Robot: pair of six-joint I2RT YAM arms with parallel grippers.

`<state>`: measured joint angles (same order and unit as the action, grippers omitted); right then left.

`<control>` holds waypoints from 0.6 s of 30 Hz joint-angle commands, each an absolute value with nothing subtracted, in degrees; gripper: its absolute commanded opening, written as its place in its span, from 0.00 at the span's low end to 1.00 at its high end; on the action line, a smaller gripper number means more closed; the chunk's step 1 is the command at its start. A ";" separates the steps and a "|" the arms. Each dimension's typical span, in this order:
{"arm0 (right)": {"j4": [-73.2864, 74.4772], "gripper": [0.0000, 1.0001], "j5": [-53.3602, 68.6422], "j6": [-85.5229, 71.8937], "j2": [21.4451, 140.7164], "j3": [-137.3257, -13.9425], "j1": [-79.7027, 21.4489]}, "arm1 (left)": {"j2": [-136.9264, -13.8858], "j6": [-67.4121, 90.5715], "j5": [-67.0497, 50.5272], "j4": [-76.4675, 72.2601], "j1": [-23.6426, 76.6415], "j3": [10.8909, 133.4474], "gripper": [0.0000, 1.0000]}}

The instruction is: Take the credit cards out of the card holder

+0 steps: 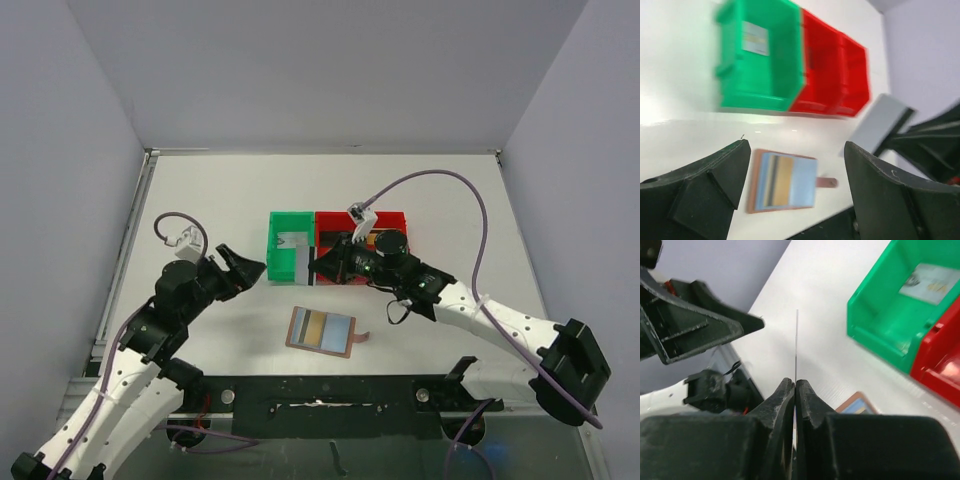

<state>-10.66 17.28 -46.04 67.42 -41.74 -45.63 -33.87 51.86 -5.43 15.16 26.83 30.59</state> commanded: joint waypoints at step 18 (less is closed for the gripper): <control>2.07 0.00 -10.08 11.52 97.41 -74.72 -51.40 | -31.53 32.10 23.41 33.10 26.59 39.84 0.77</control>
<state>2.59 -9.76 2.09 95.55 -68.36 -52.51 -32.36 36.36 21.32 35.24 26.83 37.58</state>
